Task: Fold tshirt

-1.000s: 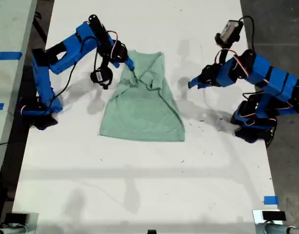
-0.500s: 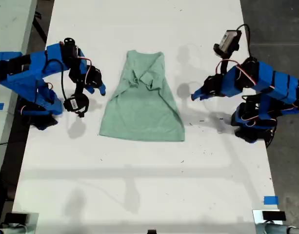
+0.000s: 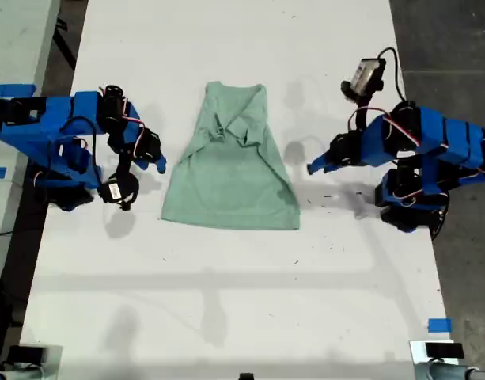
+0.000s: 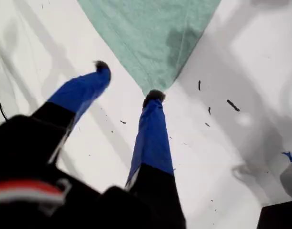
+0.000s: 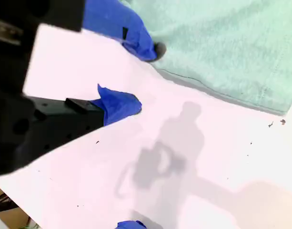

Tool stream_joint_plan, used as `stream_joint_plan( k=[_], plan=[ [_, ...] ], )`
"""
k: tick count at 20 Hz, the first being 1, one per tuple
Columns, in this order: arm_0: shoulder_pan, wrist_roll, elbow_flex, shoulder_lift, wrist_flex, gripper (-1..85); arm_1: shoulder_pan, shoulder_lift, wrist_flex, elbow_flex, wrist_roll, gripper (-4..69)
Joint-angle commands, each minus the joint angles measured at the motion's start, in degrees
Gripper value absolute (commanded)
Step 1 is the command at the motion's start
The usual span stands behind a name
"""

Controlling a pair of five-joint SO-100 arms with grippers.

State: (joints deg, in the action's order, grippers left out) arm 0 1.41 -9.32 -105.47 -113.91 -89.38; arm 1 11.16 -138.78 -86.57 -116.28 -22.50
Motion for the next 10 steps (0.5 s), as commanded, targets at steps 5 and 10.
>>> stream_joint_plan(
  k=[5,10],
  plan=[
    [0.0,0.3,3.2,1.1,1.1,21.5,-2.7,4.7,11.3,-9.7,-1.2,30.0],
    [-0.1,0.2,2.8,2.2,1.9,15.5,-3.6,15.2,21.4,-13.6,-0.6,29.0]
  ],
)
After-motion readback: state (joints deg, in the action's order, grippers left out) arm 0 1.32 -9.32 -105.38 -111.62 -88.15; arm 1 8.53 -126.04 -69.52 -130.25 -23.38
